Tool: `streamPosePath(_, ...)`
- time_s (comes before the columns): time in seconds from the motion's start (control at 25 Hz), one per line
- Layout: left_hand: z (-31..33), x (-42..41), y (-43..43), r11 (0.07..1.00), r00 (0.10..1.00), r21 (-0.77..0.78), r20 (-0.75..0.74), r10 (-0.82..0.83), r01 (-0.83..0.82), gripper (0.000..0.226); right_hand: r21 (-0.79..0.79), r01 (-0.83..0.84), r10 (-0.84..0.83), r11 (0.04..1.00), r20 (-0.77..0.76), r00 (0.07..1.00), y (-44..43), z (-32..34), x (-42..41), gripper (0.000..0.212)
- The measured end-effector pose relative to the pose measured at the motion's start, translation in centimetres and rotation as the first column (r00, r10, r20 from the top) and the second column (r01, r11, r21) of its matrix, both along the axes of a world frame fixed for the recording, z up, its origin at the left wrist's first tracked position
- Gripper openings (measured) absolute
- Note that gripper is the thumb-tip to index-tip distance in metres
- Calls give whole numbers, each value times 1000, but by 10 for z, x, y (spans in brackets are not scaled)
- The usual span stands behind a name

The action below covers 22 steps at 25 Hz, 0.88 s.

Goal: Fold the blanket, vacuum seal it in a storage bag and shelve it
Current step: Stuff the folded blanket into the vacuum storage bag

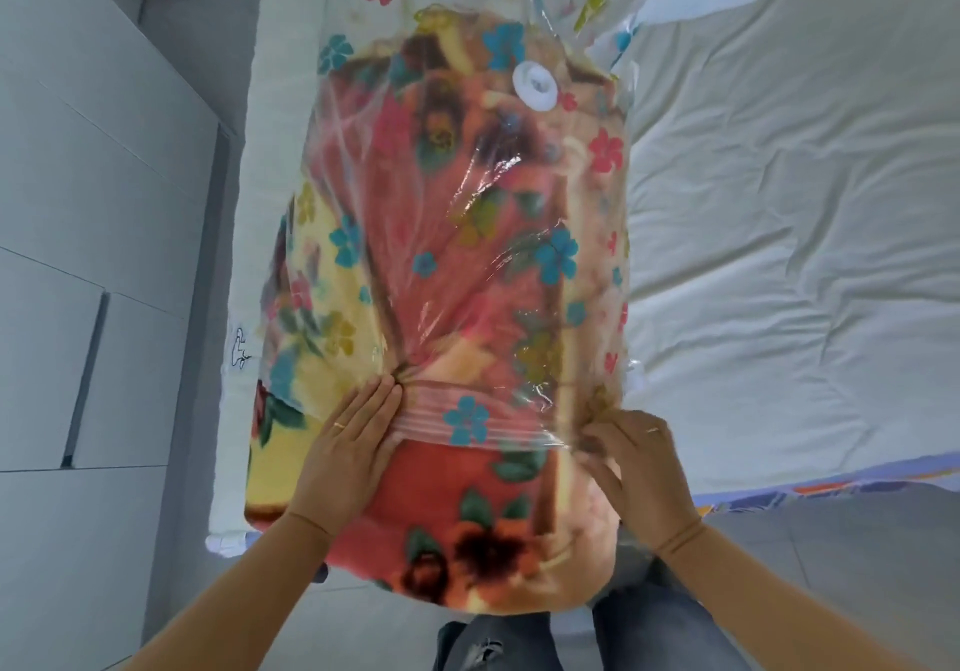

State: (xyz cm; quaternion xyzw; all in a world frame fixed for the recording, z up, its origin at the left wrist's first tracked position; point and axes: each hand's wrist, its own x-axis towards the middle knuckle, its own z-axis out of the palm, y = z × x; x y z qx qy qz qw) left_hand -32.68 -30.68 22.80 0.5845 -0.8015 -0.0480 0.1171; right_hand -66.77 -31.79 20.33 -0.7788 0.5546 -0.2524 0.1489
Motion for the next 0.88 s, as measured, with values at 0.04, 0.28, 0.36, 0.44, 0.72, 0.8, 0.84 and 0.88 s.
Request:
streamPosePath(0.04,2,-2,1,999,1000,42,16,24,-24,57,170,131,-144,977,68,987,2,-4,-7,54)
streamPosePath(0.28,10,0,1,961,983,216,103,152,-172,84,911,-360,-927,203,297,230,-14,20,13,78)
streamPosePath(0.36,13,-3,2,931,970,274,54,238,-244,91,895,-395,-912,209,324,251,-22,28,30,70)
streamPosePath(0.44,21,-4,-8,893,933,333,-92,349,-301,96,852,-445,-880,274,409,240,-28,37,43,72)
streamPosePath(0.72,128,10,-86,888,797,274,-398,454,-369,94,618,-310,-388,723,734,558,-64,107,150,60)
streamPosePath(0.8,145,7,-103,918,909,183,-169,381,-351,101,590,-257,-196,765,594,780,-68,105,189,75)
streamPosePath(0.84,142,11,-108,922,930,152,-32,366,-357,102,576,-264,-99,774,521,848,-68,102,204,81)
streamPosePath(0.88,132,21,-111,917,926,131,84,368,-376,99,558,-282,-12,780,464,886,-67,92,214,82)
